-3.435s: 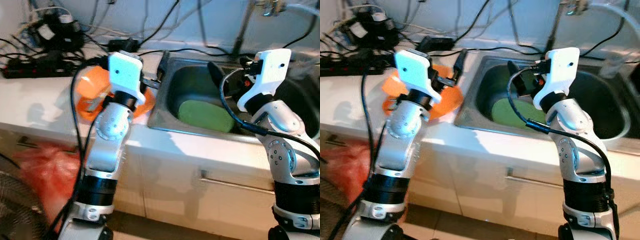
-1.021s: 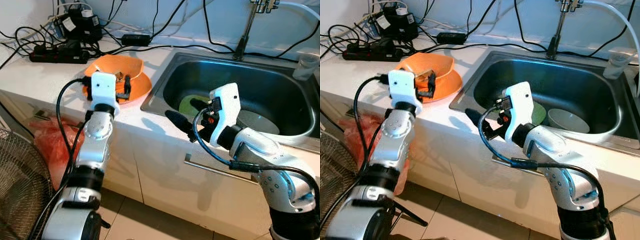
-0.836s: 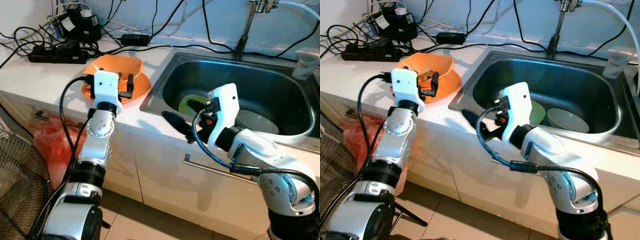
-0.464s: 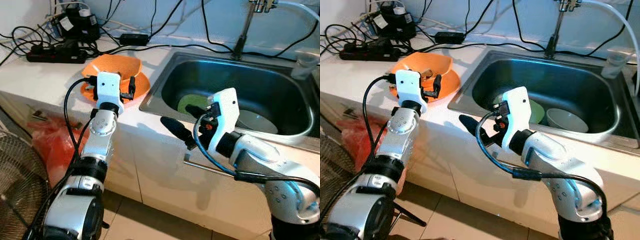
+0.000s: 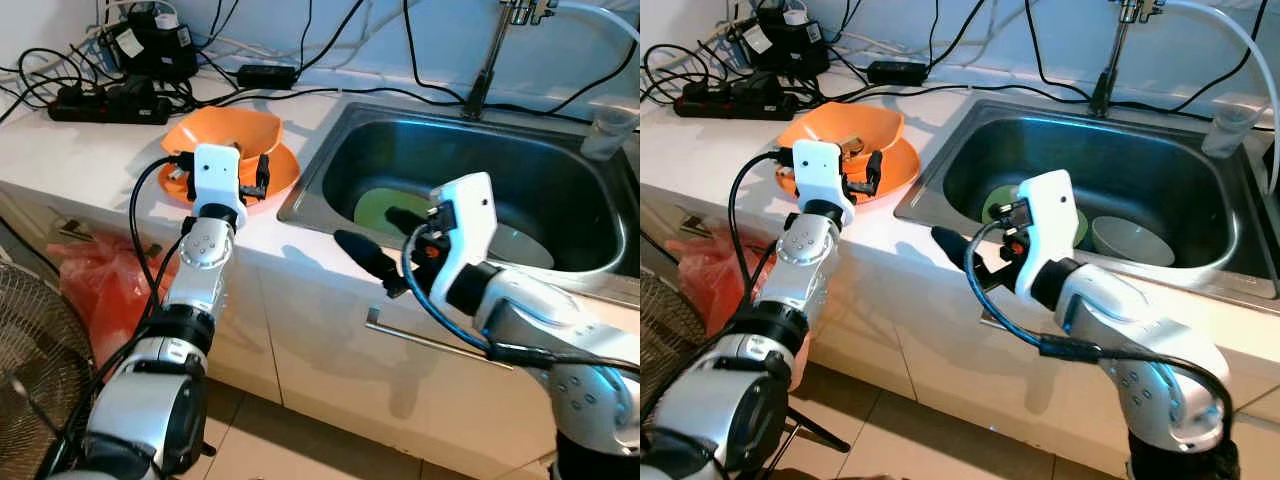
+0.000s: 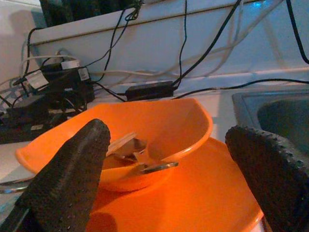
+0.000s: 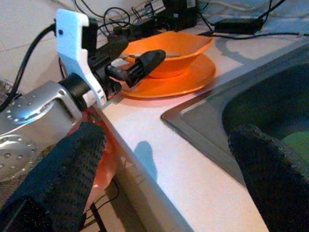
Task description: Kitchen organization
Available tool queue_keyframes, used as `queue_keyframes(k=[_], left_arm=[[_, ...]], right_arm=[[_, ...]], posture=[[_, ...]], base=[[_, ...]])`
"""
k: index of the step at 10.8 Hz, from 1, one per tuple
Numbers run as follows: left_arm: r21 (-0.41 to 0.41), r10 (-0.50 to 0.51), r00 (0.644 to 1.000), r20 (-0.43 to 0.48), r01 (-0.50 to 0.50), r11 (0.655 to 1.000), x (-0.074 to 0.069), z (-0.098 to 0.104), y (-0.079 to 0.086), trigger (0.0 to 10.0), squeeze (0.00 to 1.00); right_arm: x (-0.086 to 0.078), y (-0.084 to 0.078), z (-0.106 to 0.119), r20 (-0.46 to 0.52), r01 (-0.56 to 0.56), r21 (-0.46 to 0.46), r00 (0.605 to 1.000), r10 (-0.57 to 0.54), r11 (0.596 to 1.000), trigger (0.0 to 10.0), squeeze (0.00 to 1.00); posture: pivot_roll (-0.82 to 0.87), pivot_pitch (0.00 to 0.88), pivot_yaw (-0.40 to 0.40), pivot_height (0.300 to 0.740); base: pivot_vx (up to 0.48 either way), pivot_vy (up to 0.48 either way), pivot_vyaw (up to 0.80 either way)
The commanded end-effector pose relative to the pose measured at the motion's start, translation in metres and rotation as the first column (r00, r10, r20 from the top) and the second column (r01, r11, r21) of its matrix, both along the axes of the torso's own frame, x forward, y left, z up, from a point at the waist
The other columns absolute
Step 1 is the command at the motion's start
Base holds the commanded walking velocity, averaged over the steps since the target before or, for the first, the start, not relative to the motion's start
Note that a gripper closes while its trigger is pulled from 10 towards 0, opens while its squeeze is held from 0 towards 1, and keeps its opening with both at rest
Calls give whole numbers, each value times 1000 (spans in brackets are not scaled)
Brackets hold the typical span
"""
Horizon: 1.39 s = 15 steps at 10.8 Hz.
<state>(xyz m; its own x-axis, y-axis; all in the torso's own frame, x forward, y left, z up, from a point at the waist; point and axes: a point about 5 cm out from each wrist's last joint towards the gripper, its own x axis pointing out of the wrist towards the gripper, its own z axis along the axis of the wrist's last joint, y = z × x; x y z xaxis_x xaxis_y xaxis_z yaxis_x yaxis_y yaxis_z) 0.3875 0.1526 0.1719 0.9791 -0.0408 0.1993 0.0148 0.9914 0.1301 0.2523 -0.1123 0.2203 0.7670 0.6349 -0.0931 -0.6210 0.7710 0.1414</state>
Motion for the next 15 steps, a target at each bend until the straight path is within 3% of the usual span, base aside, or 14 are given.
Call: queue_keyframes(k=[1, 3, 4, 5, 6, 7, 15], left_arm=[[-13, 22, 1000, 22, -22, 1000, 3, 7, 3, 10000, 0], [-16, 26, 999, 20, -25, 1000, 3, 5, 3, 10000, 0], [-15, 20, 1000, 18, -20, 1000, 3, 3, 3, 9490, 0], [-16, 16, 1000, 16, -16, 1000, 3, 2, 2, 3569, 0], [-16, 16, 1000, 16, -16, 1000, 3, 2, 2, 941, 0], [-17, 16, 1000, 17, -15, 1000, 4, 2, 2, 0, 0], [-3, 31, 999, 15, -31, 1000, 4, 1, 8, 0, 0]], right_arm=[[-4, -1, 2, -4, -1, 1, 1000, 1, 1000, 10000, 0], [-6, -1, 3, -10, 3, -3, 1000, -4, 1000, 10000, 0], [-6, -2, 3, -13, 9, -6, 1000, -9, 1000, 10000, 0], [-7, -4, 4, -15, 17, -7, 1000, -17, 1000, 10000, 0], [-7, -4, 4, -17, 21, -9, 1000, -21, 1000, 10000, 0], [-7, -5, 4, -20, 23, -10, 1000, -23, 1000, 10000, 0], [-7, -8, 4, -27, 38, -18, 999, -38, 999, 10000, 0]], posture=[[-198, 0, -2, 740], [-211, 0, -5, 740], [-215, 0, -6, 740], [-221, 0, -7, 740], [-221, 0, -8, 740], [-222, 1, -11, 740], [-224, 0, -11, 740]], base=[[0, 0, 0], [0, 0, 0], [0, 0, 0], [0, 0, 0], [0, 0, 0], [0, 0, 0], [0, 0, 0]])
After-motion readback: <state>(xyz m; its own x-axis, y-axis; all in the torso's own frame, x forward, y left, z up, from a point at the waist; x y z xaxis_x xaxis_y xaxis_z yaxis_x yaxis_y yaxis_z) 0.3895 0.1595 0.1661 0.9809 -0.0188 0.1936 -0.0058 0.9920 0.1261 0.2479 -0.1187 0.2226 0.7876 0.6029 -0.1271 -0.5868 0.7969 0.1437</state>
